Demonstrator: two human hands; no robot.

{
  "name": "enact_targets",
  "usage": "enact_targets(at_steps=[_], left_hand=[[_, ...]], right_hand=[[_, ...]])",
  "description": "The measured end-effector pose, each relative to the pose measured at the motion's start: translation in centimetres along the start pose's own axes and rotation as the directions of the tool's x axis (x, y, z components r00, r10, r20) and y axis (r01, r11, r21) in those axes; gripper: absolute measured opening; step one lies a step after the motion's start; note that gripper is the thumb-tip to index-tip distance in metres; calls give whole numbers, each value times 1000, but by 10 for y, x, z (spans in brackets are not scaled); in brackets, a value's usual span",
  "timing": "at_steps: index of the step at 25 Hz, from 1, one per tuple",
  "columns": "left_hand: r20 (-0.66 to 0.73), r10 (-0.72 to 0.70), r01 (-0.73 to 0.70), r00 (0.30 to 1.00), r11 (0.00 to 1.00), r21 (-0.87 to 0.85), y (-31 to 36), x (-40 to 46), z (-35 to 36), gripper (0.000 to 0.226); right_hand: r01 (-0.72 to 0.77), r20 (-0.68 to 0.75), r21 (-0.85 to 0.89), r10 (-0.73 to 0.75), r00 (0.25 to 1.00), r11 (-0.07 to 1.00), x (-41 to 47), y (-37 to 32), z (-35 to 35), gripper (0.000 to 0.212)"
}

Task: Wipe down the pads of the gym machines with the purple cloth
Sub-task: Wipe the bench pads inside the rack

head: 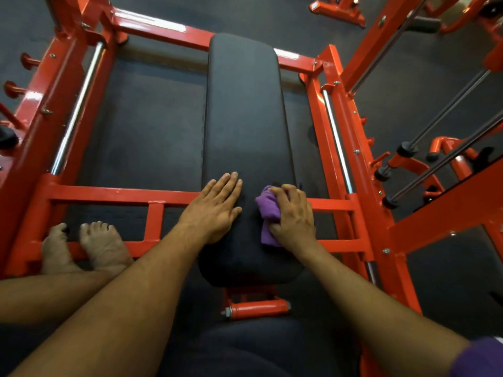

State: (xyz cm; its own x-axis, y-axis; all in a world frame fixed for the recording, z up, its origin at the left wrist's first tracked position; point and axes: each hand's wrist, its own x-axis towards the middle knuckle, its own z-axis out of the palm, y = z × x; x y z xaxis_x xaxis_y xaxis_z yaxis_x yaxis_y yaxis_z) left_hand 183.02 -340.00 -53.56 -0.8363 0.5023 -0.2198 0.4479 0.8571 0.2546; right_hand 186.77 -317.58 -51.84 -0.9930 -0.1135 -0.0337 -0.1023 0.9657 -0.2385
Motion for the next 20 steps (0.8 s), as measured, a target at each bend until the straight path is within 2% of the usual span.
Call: enact_targets(at_steps=[1,3,6,7,8,9,10,12,13,14,15,17,19,20], left_hand=[[16,0,-1,1000,1000,1,-1,-1,-1,66],[54,17,-18,998,1000,13,-1,-2,-4,66],[90,22,-23,996,1000,15,-5,-3,-9,67],[97,26,-27,995,1000,9,-5,-3,-9,66],[102,28,-29,994,1000,4,-5,-3,-8,66],[105,30,-30,994,1000,-2,-4,-3,-7,66],[104,31,-30,994,1000,-9,-4,-3,-6,66],[107,26,-24,994,1000,-19,-4,-2,-7,66],[114,24,-21,993,999,-27,-4,-3,-9,66],[129,27,-23,991,999,-36,-2,-3,-11,67],[155,39,-32,987,998,-44,-2,-4,-14,68],[199,71,-59,977,996,-66,-12,-4,-26,69],[145,92,-83,985,994,-67,-40,5,-47,70],[87,90,-87,992,995,-46,-59,11,-59,70]], right_hand=[[42,15,-6,-42,999,999,-12,-1,3,74],[272,45,-39,-270,962,962,-63,14,9,77],[628,91,-102,-621,778,772,-112,47,1,65],[694,91,-122,-688,720,710,-106,54,-2,61],[720,93,-127,-715,693,682,-92,56,-2,60],[705,83,-117,-700,709,700,-74,54,1,63],[634,53,-111,-632,773,765,-53,48,5,69],[309,-48,-99,-315,948,946,-1,25,5,75],[126,-55,-83,-131,990,989,18,12,3,75],[-2,-40,-78,-1,999,997,28,3,0,74],[-44,-31,-73,42,999,996,29,-1,-2,74],[80,-23,-27,-80,997,996,14,1,-11,76],[180,-48,70,-177,983,981,-10,10,-21,83],[176,-82,111,-167,983,978,-21,13,-25,85]])
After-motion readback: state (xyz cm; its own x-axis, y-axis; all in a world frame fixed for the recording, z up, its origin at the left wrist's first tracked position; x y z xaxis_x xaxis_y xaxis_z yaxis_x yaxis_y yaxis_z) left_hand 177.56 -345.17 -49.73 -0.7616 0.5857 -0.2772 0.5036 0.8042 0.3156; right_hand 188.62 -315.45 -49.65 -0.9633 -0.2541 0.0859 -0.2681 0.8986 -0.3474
